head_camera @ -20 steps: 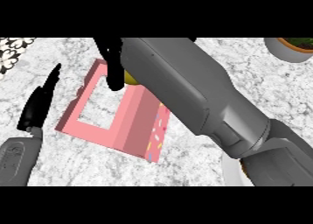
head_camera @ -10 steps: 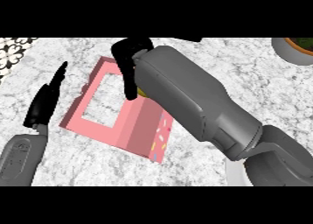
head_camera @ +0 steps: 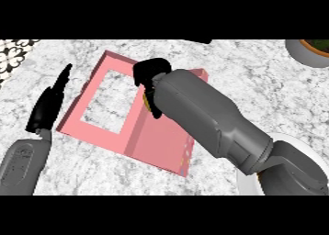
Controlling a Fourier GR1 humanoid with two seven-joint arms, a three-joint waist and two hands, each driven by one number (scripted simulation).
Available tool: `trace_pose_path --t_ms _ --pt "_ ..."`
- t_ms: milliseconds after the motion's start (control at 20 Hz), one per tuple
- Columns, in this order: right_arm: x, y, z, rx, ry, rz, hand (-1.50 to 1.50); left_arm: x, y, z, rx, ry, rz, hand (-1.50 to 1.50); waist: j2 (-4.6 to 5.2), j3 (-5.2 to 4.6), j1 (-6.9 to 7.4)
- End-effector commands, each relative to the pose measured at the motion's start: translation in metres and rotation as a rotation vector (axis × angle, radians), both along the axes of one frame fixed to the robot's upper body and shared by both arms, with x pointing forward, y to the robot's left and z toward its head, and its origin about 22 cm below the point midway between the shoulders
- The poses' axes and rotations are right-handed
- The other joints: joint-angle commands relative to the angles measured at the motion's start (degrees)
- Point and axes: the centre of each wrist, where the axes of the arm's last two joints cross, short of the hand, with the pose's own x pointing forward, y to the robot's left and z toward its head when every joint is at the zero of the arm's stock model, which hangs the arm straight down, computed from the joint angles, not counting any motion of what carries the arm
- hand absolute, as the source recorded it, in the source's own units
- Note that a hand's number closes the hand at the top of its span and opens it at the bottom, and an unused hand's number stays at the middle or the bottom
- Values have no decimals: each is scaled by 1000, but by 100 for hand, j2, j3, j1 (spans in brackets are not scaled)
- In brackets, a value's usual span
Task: Pick the lemon from the plate and place it in the cardboard box
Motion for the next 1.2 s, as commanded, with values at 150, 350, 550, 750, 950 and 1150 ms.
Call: trace_pose_path --t_ms 150,350,550,750,950,1150 --pt "-7 7 8 212 -49 -21 -150 -2 3 -1 -16 -5 6 0 -16 11 34" --pt "-3 10 25 359 -106 -100 -150 -10 6 -10 -3 5 37 0 -75 17 -127" --pt "3 12 44 446 -112 -141 -150 -7 9 -10 -1 5 39 0 -28 10 -190" --pt "7 21 82 482 -110 -142 -150 -5 21 -2 4 10 66 0 -62 10 -367" --pt "16 21 111 485 -161 -184 -150 -17 23 -13 -10 5 77 0 -53 8 -471" --pt "27 7 142 470 -173 -168 -150 -15 38 -2 -21 -6 118 0 -86 13 -661"
